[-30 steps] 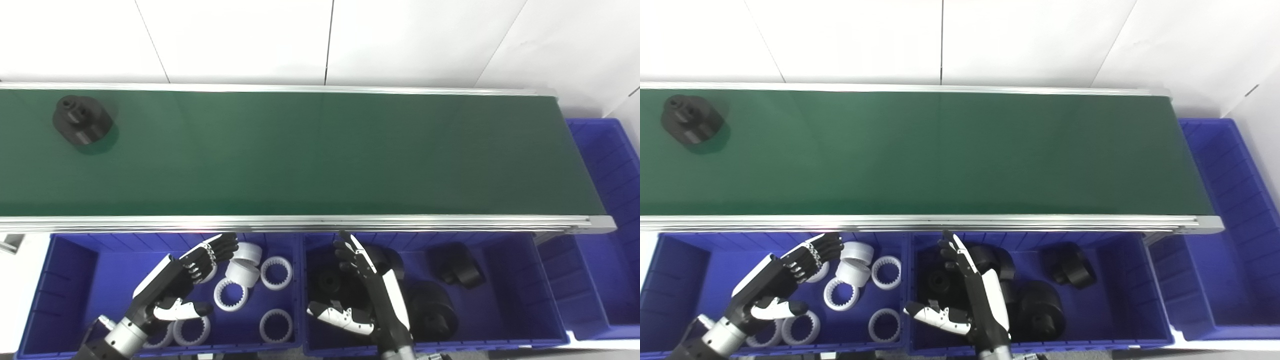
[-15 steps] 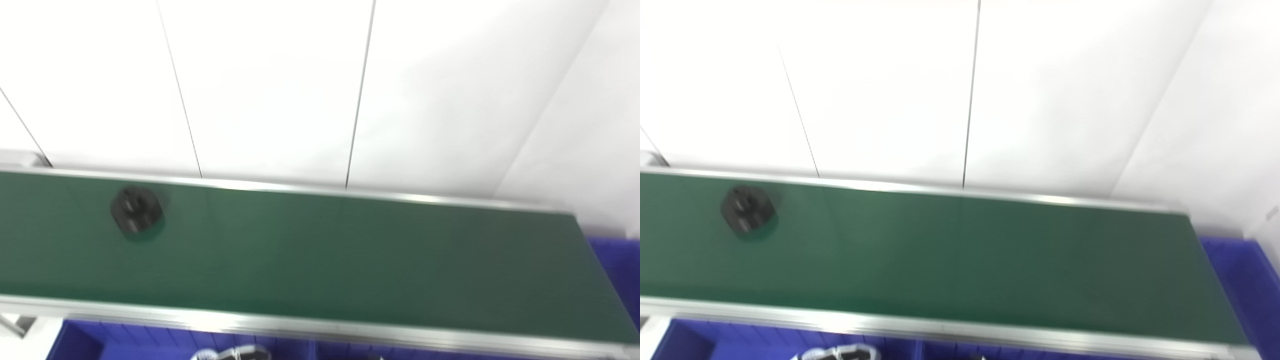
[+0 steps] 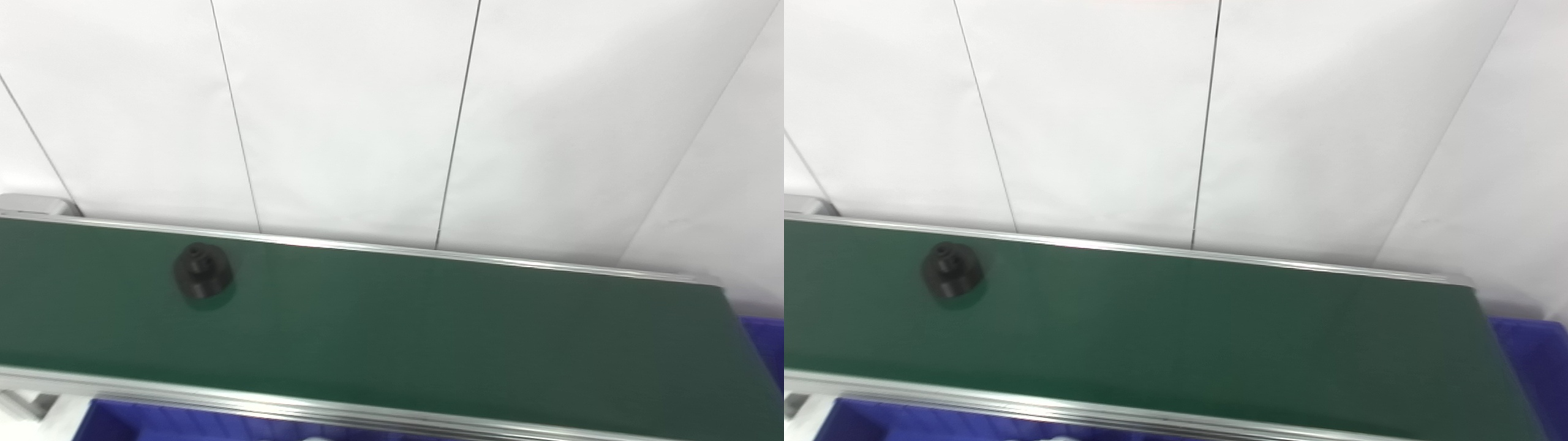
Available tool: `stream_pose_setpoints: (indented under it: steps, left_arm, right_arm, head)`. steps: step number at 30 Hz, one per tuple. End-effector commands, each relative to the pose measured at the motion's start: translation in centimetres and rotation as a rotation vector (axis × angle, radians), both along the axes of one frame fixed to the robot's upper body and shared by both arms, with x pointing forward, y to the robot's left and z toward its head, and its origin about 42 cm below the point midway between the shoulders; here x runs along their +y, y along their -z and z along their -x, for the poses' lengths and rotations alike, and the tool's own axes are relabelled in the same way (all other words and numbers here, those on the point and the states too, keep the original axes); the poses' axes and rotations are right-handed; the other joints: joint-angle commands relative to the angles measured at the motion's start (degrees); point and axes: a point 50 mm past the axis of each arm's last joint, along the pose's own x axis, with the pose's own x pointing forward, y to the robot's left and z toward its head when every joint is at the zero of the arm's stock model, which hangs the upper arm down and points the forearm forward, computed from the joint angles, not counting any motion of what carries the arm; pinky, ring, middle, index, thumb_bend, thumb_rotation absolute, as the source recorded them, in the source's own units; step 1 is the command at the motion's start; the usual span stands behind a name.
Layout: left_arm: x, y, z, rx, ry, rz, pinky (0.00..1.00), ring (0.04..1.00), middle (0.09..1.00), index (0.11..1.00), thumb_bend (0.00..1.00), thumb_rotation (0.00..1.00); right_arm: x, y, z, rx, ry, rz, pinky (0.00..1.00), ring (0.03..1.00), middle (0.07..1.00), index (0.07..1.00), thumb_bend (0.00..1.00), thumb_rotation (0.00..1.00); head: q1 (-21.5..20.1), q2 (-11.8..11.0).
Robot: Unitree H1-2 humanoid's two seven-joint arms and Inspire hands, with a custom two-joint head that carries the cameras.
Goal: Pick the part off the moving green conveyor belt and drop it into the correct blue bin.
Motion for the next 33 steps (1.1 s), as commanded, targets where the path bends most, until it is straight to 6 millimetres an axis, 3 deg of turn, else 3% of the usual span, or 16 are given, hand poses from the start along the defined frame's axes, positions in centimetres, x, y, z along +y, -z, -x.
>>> stream_pose_setpoints:
  steps: [1,3,4,7,10,13,15,19,27,33]
  left_arm:
    - [-0.4,-0.4,-0.6,-0.046,-0.007,-0.020,0.72,0.787,0.816,0.771,0.88,0.46]
    - [-0.7,-0.3,-0.6,-0.043,-0.008,-0.031,0.72,0.786,0.816,0.771,0.88,0.48]
    - [-0.8,-0.3,-0.5,-0.041,-0.010,-0.030,0.72,0.782,0.811,0.766,0.88,0.47]
    - [-1.1,-0.2,-0.6,-0.040,-0.014,-0.031,0.71,0.780,0.809,0.764,0.88,0.47]
    - [-1.4,-0.3,-0.6,-0.043,-0.021,-0.045,0.71,0.779,0.809,0.765,0.88,0.49]
    - [-1.8,-0.5,-0.5,-0.053,-0.047,-0.020,0.71,0.775,0.799,0.756,0.89,0.51]
    - [-1.9,-0.9,-0.5,-0.066,-0.069,0.010,0.71,0.771,0.794,0.750,0.88,0.51]
    - [-2.0,-1.1,-0.3,-0.074,-0.081,0.042,0.70,0.769,0.788,0.747,0.86,0.49]
    - [-1.5,-1.1,0.2,-0.077,-0.098,0.062,0.68,0.754,0.786,0.745,0.85,0.47]
    - [-0.8,-1.2,0.2,-0.090,-0.120,0.100,0.67,0.749,0.788,0.755,0.82,0.48]
  right_arm:
    - [-0.1,-0.6,-0.3,-0.063,0.006,-0.030,0.74,0.826,0.901,0.979,0.79,0.41]
    - [-0.4,-0.7,-0.2,-0.061,0.009,-0.036,0.77,0.841,0.906,0.985,0.79,0.41]
    - [-0.4,-0.7,-0.2,-0.060,0.010,-0.039,0.70,0.765,0.916,0.993,0.81,0.42]
    - [-0.7,-1.0,-0.3,-0.070,0.012,-0.045,0.66,0.730,0.923,0.999,0.81,0.40]
    - [-1.0,-1.4,-0.4,-0.093,0.012,-0.039,0.79,0.789,0.910,1.000,0.80,0.42]
    - [-1.2,-2.2,-0.5,-0.128,0.017,-0.034,0.79,0.720,0.896,1.000,0.81,0.44]
    - [-1.4,-2.9,-0.7,-0.158,0.020,-0.040,0.77,0.739,0.897,1.000,0.82,0.44]
    - [-1.8,-4.5,-1.1,-0.225,0.007,-0.043,0.86,0.897,0.902,1.000,0.78,0.43]
    - [-2.3,-9.5,-4.6,-0.441,-0.025,-0.080,0.95,0.933,0.937,1.000,0.74,0.37]
    - [-2.2,-13.2,-8.2,-0.554,-0.031,-0.040,0.96,0.957,0.947,1.000,0.73,0.45]
  head:
    - [0.4,0.0]
    - [1.3,0.0]
    - [1.3,0.0]
    - [2.1,0.3]
    - [2.3,0.4]
    - [2.2,0.7]
    - [2.1,1.1]
    - [1.6,1.6]
    - [-0.7,3.3]
    - [-2.4,5.2]
